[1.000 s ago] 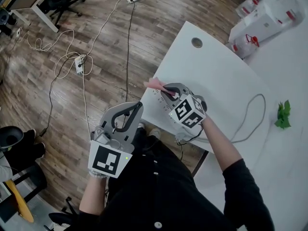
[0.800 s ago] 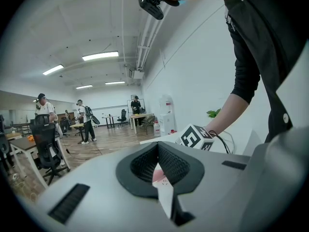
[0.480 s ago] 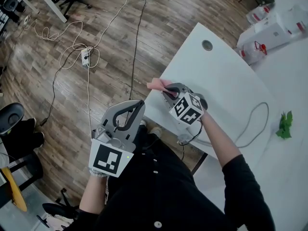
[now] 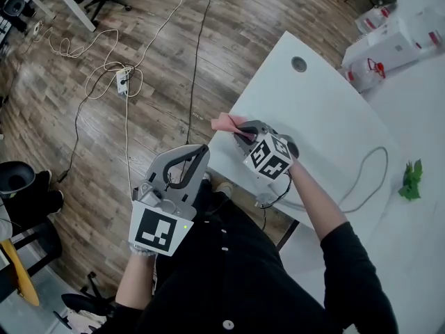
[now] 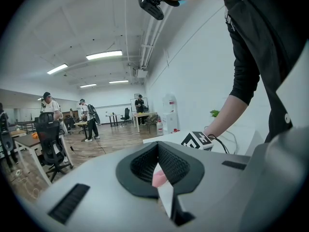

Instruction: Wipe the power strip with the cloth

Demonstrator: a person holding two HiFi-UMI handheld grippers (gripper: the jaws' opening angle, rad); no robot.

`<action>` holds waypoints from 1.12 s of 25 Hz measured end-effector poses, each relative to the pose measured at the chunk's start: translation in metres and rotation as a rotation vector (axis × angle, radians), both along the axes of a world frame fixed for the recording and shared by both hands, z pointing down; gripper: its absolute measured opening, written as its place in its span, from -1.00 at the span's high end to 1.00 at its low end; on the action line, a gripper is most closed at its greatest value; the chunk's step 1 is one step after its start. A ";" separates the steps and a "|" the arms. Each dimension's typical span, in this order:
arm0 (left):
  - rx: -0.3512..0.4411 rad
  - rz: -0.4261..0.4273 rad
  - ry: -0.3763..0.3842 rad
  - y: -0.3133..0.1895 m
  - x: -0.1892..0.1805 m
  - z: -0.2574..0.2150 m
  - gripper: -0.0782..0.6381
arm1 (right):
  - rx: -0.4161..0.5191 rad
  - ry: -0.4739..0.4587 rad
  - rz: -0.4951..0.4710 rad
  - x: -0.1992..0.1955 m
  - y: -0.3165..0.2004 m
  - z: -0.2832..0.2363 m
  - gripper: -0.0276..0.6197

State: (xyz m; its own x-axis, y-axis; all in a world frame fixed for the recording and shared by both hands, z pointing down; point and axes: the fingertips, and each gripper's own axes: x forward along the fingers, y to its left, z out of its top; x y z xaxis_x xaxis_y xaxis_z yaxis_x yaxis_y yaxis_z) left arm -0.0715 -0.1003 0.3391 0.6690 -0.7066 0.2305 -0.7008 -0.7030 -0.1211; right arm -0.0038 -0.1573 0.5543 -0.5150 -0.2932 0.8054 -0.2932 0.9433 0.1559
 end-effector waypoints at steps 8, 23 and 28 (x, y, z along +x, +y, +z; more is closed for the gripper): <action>-0.001 0.020 0.006 -0.001 0.004 0.000 0.74 | -0.005 -0.007 0.013 0.002 0.009 0.000 0.75; 0.009 0.087 0.002 0.001 0.018 -0.005 0.74 | -0.023 0.000 0.057 0.022 0.051 -0.001 0.75; 0.010 0.127 0.005 0.002 0.026 -0.006 0.74 | -0.028 0.006 0.086 0.032 0.067 -0.001 0.75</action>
